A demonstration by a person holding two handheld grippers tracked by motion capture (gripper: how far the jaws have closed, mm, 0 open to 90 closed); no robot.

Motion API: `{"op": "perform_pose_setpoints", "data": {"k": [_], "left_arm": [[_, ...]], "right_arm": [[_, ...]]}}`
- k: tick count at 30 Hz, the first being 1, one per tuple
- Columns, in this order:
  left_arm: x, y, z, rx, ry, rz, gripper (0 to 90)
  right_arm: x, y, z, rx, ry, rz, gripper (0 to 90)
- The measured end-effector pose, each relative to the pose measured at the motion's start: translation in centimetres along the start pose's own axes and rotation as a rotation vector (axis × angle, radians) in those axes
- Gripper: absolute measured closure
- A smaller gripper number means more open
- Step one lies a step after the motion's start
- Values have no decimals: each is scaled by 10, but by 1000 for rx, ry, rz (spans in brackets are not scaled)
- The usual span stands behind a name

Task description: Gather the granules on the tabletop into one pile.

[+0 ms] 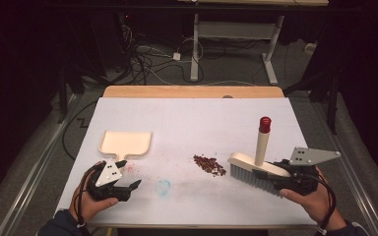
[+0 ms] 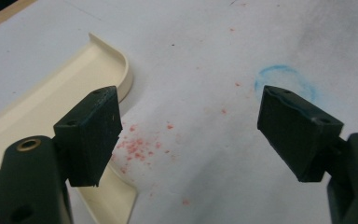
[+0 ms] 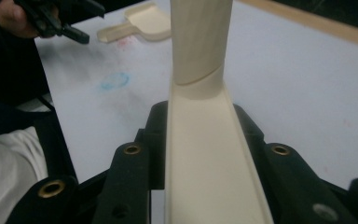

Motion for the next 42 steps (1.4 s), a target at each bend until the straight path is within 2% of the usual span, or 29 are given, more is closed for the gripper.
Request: {"op": "perform_pose_setpoints", "data": {"k": [5,8,10,15,21,24,25,26,27,29,32,33,34,36,37,38,40,42], "left_arm": [[-1,0,0,1,10,-12,211],[-1,0,-1,-7,4,-5,211],[-1,0,-1,-10,2,-6,211],[-2,0,-2,-7,3,-15,211],[-1,-1,-2,-17,-3,-9,211],[0,-1,-3,-18,-7,-8,211],[0,-1,-4,-20,-9,-10,211],[0,-1,-4,-23,-10,-12,211],[1,-2,-5,-27,-11,-15,211],[1,-2,-5,-30,-14,-14,211],[1,-2,-6,-33,-18,-10,211],[1,-2,-7,-35,-18,-11,211],[1,-2,-7,-37,-19,-13,211],[2,-2,-9,-42,-19,-13,211],[2,-2,-9,-44,-19,-16,211],[3,-2,-9,-45,-21,-17,211],[3,-2,-9,-46,-23,-19,211],[3,-3,-10,-48,-26,-20,211]], "right_arm": [[8,-14,2,-85,1,-89,661],[19,-20,-3,-115,17,-145,658],[28,-24,-8,-140,19,-165,658],[56,-38,-25,-146,3,-254,659],[82,-48,-42,-175,-12,-345,633],[93,-48,-41,-143,3,-374,601],[97,-48,-40,-156,-26,-370,519],[101,-47,-37,-184,-79,-361,483],[106,-46,-34,-201,-132,-349,510],[114,-47,-28,-225,-227,-317,465],[122,-48,-23,-197,-355,-296,445],[122,-48,-24,-203,-379,-284,476],[122,-48,-27,-241,-391,-271,504],[123,-51,-37,-329,-467,-239,633],[125,-54,-42,-369,-490,-234,670],[129,-57,-46,-381,-503,-248,707],[135,-64,-52,-402,-484,-293,749],[139,-68,-58,-427,-497,-299,773]]}}
Point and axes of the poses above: each handheld gripper's, and its own axes: z roughly backward along the jaws, y roughly out of its top, x roughly to its right, the point moved 1 cm from there along -z, roughly forward along the jaws, and after that the axes turned 11 degrees about z, right-handed, at the moved point
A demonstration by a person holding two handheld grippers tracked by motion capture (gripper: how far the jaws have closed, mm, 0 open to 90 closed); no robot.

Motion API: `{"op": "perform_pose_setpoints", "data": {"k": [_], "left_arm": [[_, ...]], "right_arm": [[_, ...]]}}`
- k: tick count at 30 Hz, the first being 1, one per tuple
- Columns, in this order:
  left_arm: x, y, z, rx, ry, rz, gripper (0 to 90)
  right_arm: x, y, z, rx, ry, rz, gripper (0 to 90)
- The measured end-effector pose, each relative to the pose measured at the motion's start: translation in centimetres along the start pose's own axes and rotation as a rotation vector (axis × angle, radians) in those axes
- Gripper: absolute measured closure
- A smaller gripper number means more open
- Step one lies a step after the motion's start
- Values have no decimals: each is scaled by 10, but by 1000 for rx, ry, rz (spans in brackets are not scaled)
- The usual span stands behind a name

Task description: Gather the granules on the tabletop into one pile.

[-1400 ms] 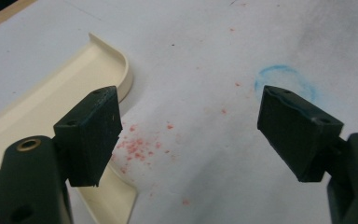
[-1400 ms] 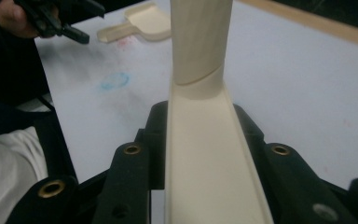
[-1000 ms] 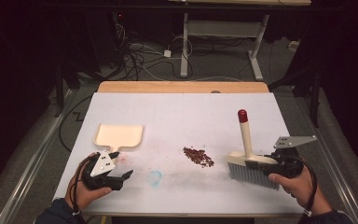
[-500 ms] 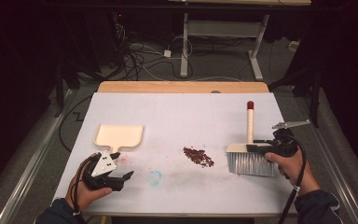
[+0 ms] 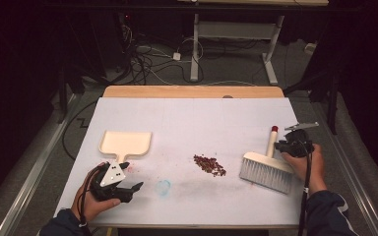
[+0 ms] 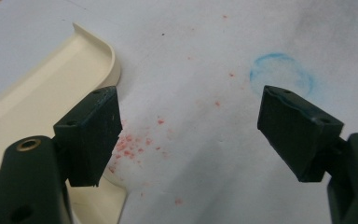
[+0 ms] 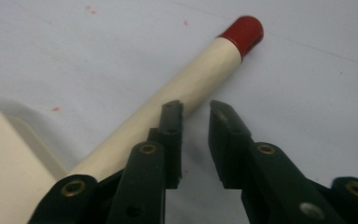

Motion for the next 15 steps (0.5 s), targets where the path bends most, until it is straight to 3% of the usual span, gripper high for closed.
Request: {"op": "perform_pose_setpoints", "data": {"k": [3,11,15], "left_arm": [[0,-1,-1,-3,-1,-1,211],[0,0,0,1,0,0,211],[0,0,0,1,0,0,211]], "right_arm": [[-1,2,-5,2,8,-5,745],[-7,6,-10,-13,-30,17,708],[-7,9,-8,25,-29,18,699]]}}
Point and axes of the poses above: each handheld gripper's, and its own axes: z roughly backward along the jaws, y roughly out of its top, x roughly to its right, the point moved 1 cm from there along -z, roughly forward along the jaws, and after that the axes turned 11 degrees about z, right-handed, at the moved point
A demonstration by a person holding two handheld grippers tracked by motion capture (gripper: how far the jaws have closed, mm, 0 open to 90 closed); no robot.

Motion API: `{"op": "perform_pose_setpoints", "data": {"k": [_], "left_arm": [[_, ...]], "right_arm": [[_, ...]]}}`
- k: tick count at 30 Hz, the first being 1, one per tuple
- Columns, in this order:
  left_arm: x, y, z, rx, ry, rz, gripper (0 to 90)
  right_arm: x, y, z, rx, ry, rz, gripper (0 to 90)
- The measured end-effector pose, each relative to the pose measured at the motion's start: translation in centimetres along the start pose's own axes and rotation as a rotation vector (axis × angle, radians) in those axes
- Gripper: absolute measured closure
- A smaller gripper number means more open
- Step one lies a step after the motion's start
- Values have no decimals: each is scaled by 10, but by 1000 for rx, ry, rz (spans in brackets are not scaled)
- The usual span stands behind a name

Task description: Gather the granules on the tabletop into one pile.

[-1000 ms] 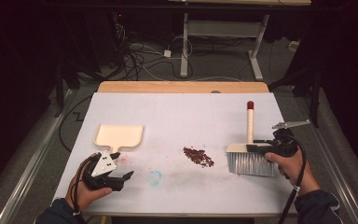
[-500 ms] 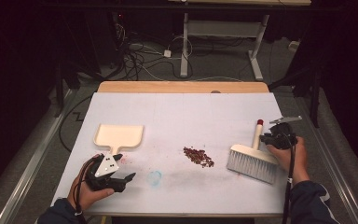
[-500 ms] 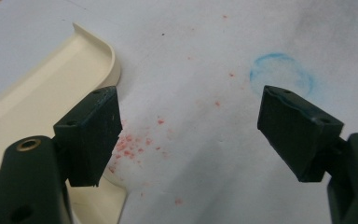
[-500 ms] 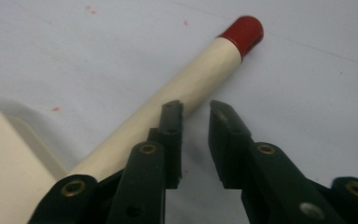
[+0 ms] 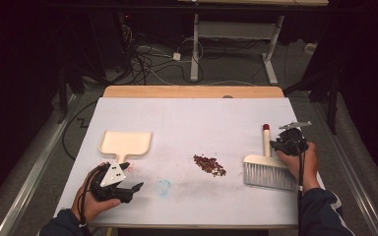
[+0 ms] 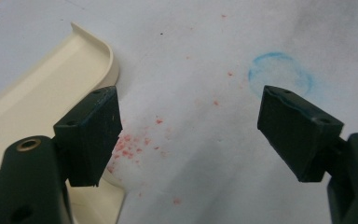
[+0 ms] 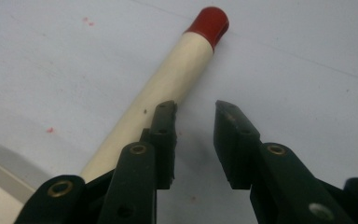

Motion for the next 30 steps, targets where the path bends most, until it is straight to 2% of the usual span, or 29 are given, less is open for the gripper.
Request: {"op": "perform_pose_setpoints", "data": {"k": [2,8,12,15,20,25,28,29,30], "left_arm": [[0,0,0,-1,2,1,211],[0,0,1,4,1,2,211],[-1,-1,1,4,3,4,211],[0,0,2,10,5,3,211],[0,1,3,18,10,5,211],[0,1,3,23,19,6,204],[0,3,2,31,32,-1,199],[0,4,1,28,33,6,194],[0,4,1,31,40,-5,189]], "right_arm": [[0,2,-1,12,6,-7,699],[-4,10,-3,4,-21,30,671],[-6,15,7,50,-34,23,638],[-10,20,21,148,-2,11,605],[-24,29,51,328,40,36,504],[-43,29,81,499,71,116,376],[-57,22,94,555,74,136,331],[-62,18,97,571,88,137,312],[-67,13,98,580,96,139,288]]}}
Point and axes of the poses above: each handheld gripper's, and its own axes: z roughly backward along the jaws, y roughly out of its top, x roughly to its right, the point moved 1 cm from there along -z, roughly forward along the jaws, and after that the axes turned 11 degrees about z, right-handed, at the moved point
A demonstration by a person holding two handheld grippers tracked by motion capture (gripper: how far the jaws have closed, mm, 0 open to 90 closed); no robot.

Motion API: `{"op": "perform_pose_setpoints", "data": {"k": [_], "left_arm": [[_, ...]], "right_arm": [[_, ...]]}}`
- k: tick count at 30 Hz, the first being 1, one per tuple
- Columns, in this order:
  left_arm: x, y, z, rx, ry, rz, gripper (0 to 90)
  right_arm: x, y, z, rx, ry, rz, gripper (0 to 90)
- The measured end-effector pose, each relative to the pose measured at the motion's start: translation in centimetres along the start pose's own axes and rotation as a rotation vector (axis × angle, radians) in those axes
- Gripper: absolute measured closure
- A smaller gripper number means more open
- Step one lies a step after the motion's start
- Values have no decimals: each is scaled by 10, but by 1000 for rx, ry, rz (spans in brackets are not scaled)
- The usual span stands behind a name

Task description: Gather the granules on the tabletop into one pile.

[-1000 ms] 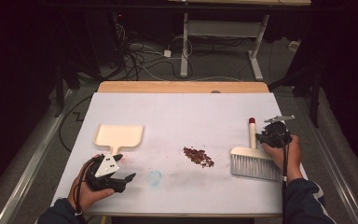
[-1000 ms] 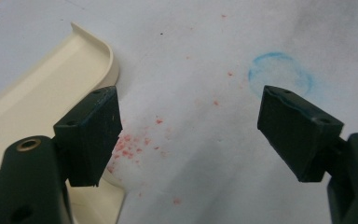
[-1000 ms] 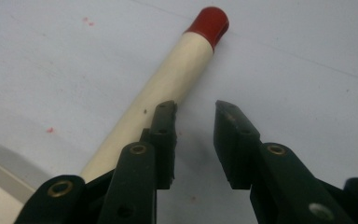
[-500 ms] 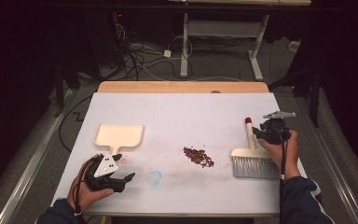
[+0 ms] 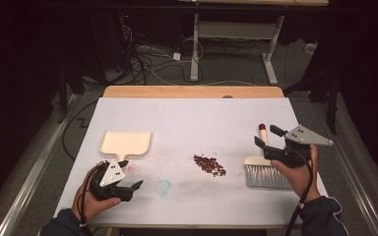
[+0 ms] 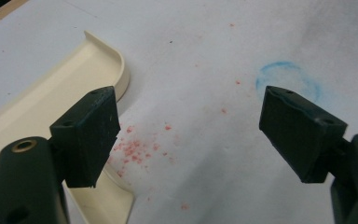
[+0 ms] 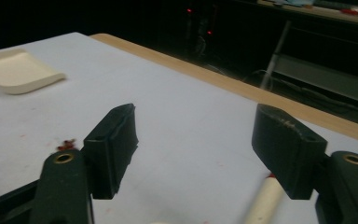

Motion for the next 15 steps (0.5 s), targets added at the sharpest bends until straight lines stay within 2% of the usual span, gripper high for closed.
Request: {"op": "perform_pose_setpoints", "data": {"k": [3,6,9,12,15], "left_arm": [[2,-1,0,1,11,0,185],[4,-2,1,2,19,-4,184],[6,-1,2,13,25,1,169],[8,1,3,35,31,-3,164],[8,-1,3,33,37,-8,164]], "right_arm": [[-18,-9,10,3,-15,54,252],[-33,-20,22,23,1,62,216],[-43,-30,31,22,0,54,189],[-50,-34,36,17,1,80,186],[-54,-35,38,14,-6,82,184]]}}
Point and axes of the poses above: each handheld gripper's, and its own axes: z roughly backward along the jaws, y roughly out of its top, x roughly to its right, the point moved 1 cm from there along -z, roughly forward along the jaws, and after that the axes turned 11 degrees about z, right-handed, at the moved point
